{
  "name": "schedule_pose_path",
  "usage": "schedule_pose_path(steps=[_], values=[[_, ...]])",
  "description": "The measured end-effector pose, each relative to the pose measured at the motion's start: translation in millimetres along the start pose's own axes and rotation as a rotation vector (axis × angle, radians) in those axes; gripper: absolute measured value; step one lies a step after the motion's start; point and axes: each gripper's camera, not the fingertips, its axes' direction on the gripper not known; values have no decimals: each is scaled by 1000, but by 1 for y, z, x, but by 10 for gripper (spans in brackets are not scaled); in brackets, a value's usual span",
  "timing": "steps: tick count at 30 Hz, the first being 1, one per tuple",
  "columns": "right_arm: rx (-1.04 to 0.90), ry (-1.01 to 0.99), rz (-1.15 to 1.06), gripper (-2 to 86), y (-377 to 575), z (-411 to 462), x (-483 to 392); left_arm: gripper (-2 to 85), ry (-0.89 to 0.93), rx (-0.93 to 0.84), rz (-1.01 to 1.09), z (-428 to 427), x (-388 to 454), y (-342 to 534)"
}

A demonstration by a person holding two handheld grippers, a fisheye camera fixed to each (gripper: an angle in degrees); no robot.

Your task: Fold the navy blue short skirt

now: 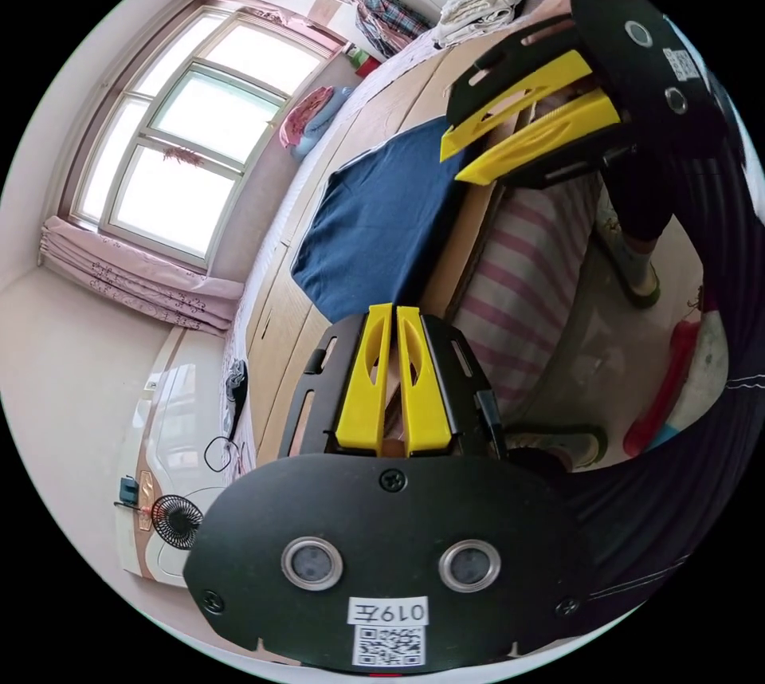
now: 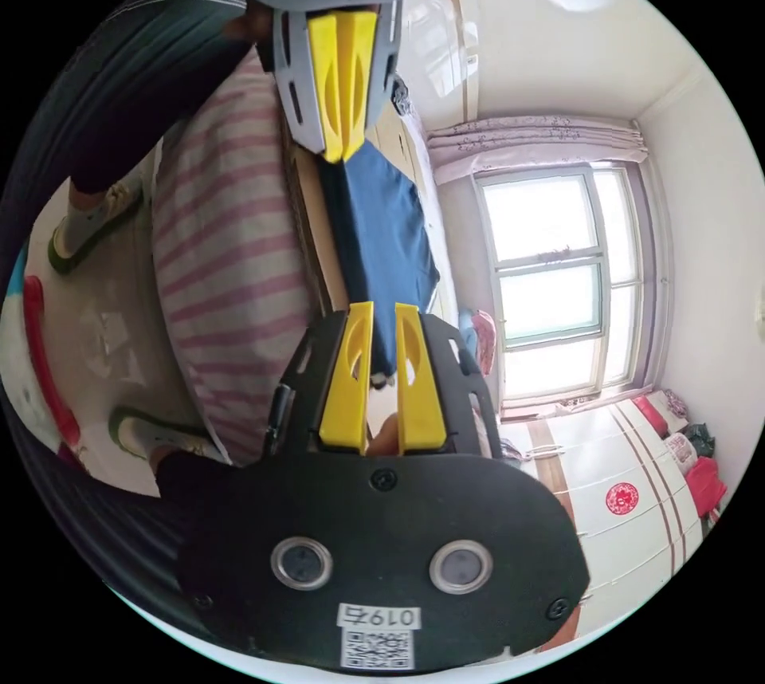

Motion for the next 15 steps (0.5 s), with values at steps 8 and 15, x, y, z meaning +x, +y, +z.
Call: schedule_pose_path(steps=[8,15], values=[[-49,-1,-195,79,30,15,-15,7,-8,1,-12,-4,3,-4],[-58,-7,-191,83,20,20,-1,7,-6,2,-17,-5,2,-5]])
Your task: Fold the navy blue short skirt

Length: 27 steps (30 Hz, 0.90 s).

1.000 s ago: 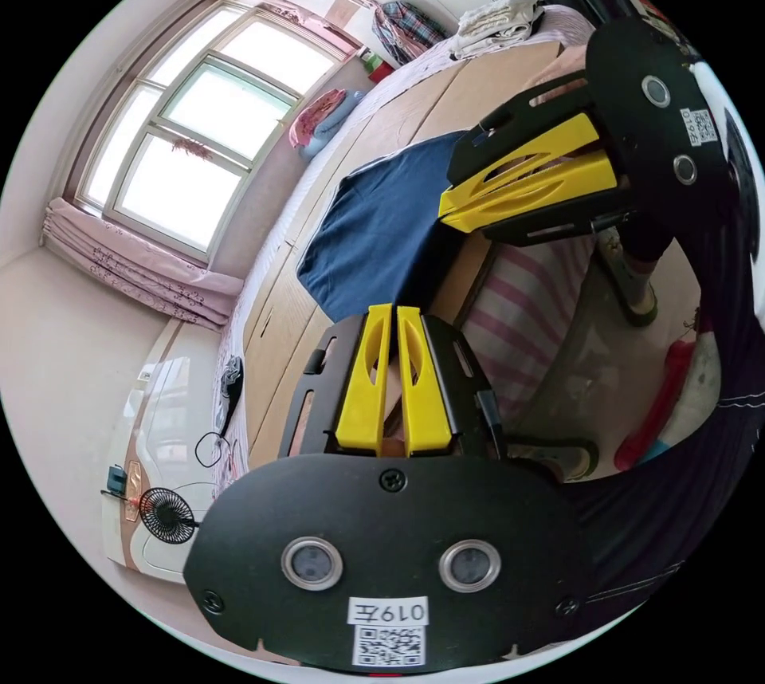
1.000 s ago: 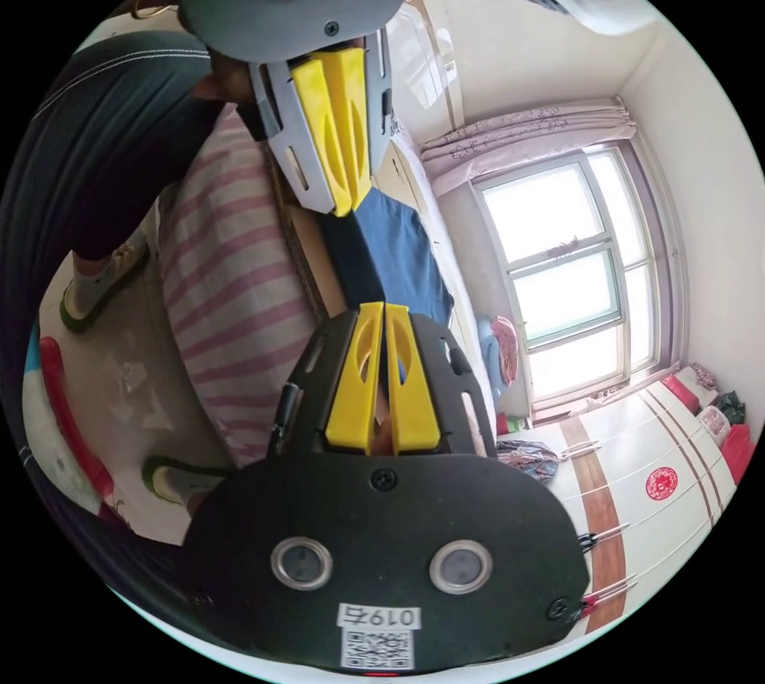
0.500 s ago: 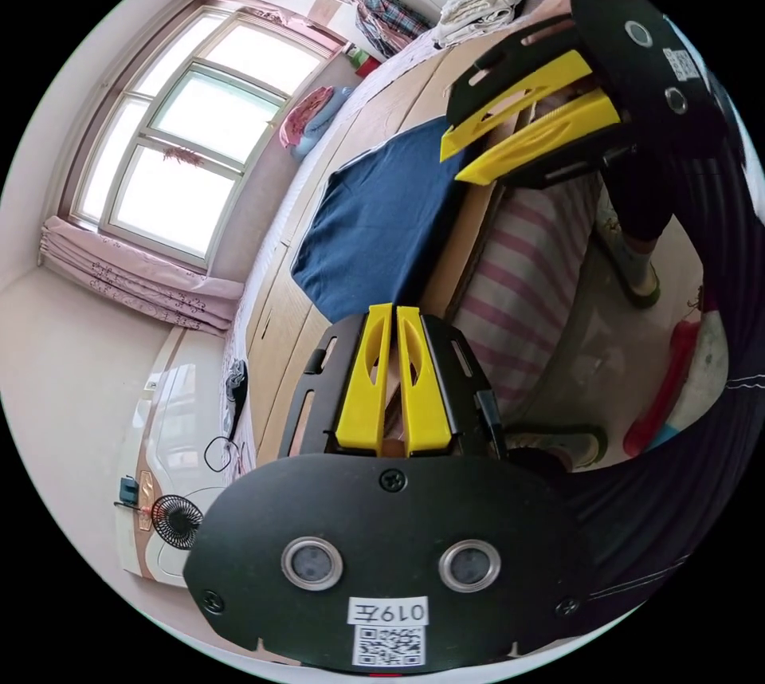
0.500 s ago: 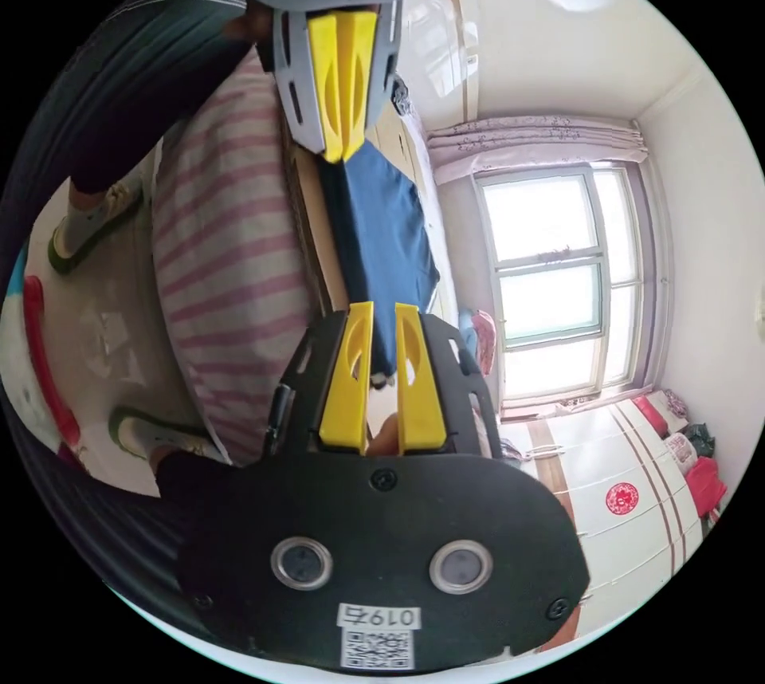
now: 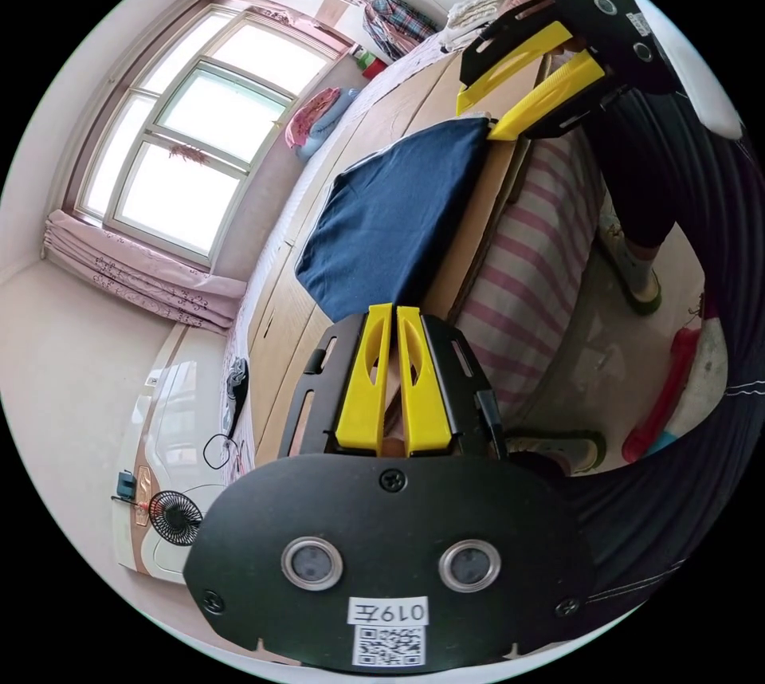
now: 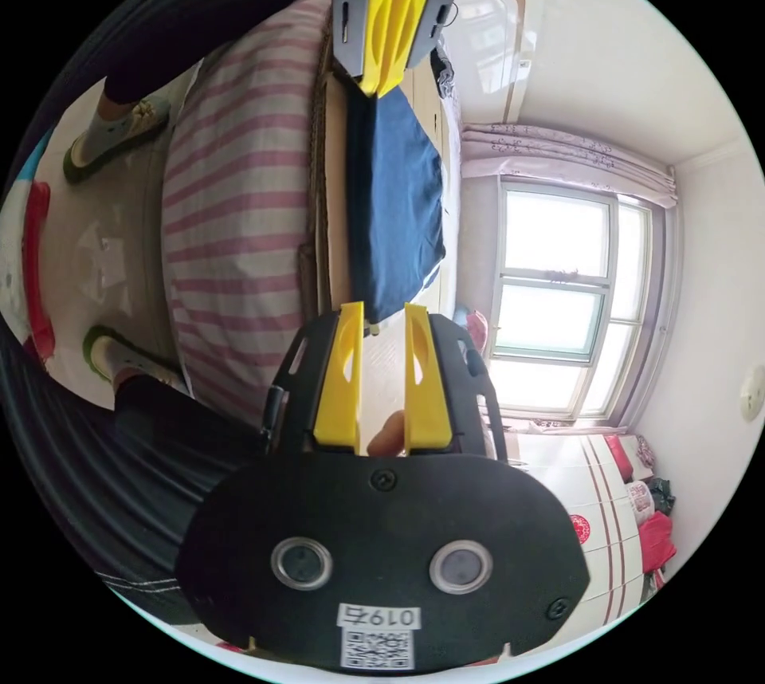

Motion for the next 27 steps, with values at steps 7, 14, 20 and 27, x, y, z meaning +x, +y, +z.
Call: schedule_pose_path(steps=[7,14,20,27], values=[[-7,-25,32,84,3,1,21,7,7,4,-1,4,-4,2],[-2,-12,32,82,-7,5,37,7,12,4,-15,15,-10,6],[-3,93,-78,61,-24,10,34,7,11,7,-21,29,-15,10],[-17,75,-110,4,-26,15,61,7,9,16,-28,50,-29,17]])
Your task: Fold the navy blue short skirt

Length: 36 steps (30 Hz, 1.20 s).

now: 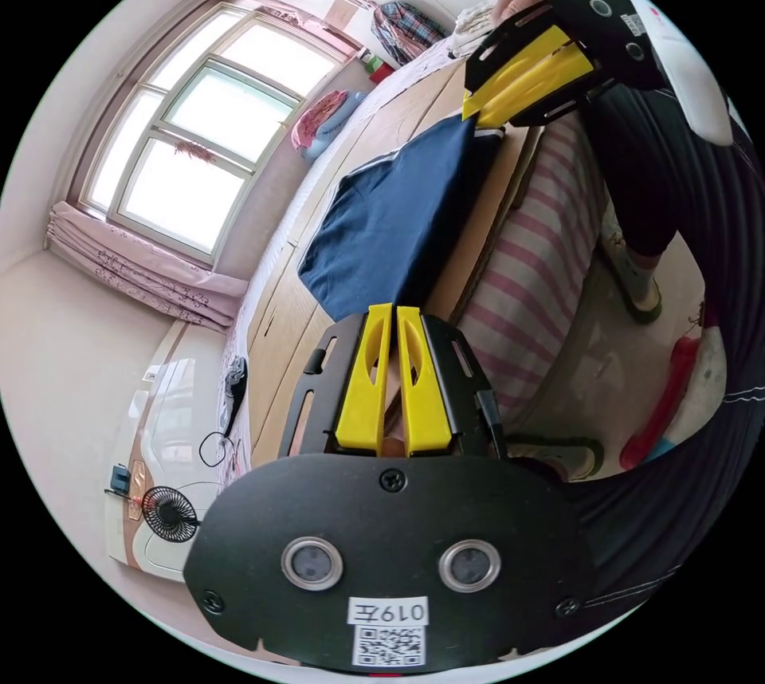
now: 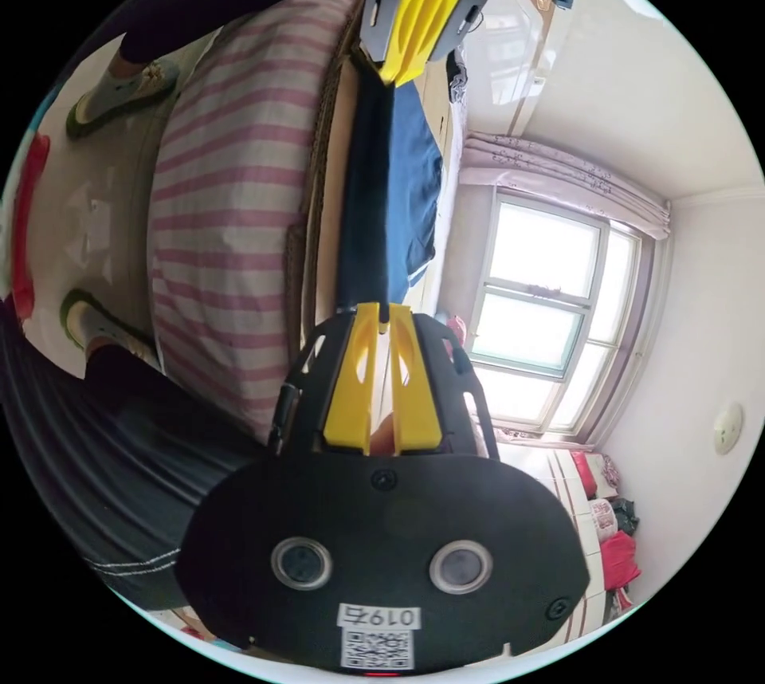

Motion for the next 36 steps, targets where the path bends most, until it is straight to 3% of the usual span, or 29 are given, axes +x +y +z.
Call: schedule_pose_path(steps=[13,21,24,30,36], values=[[-7,-19,54,1,3,29,48,9,51,-35,26,70,-31,8],[43,-42,94,60,51,35,106,10,125,10,-68,106,-79,24],[68,-115,263,57,88,46,169,10,205,83,-180,110,-113,41],[54,-161,638,60,124,177,339,8,259,140,-498,182,-218,37],[52,-322,919,71,118,337,462,7,315,179,-483,285,-292,-40]])
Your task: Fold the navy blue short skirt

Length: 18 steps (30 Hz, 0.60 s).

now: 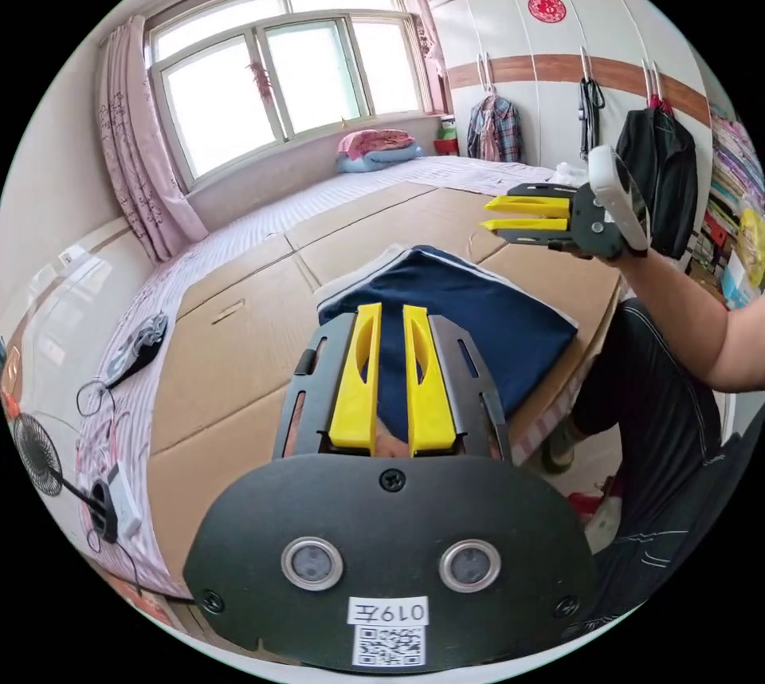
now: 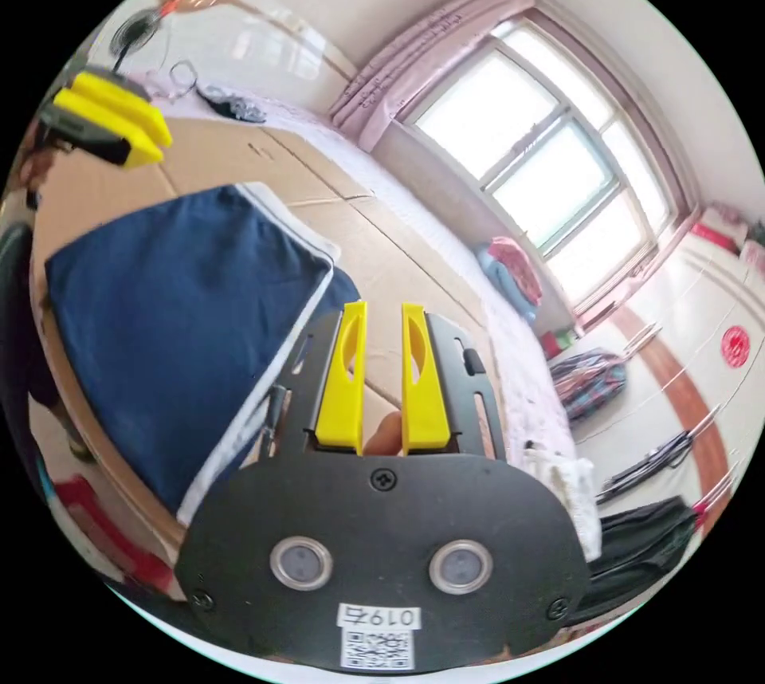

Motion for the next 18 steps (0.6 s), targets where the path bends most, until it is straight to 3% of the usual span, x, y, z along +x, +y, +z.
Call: schedule_pose_path(steps=[2,7,13,18], values=[[16,-72,67,66,-10,16,27,8,24,-30,61,33,-11,-30],[-75,-117,-27,65,-6,51,64,11,30,-80,233,122,-33,-105],[-88,-353,145,68,-41,95,163,30,298,-178,213,255,-80,-197],[-138,-471,144,69,-57,124,209,59,551,-382,189,376,-119,-274]])
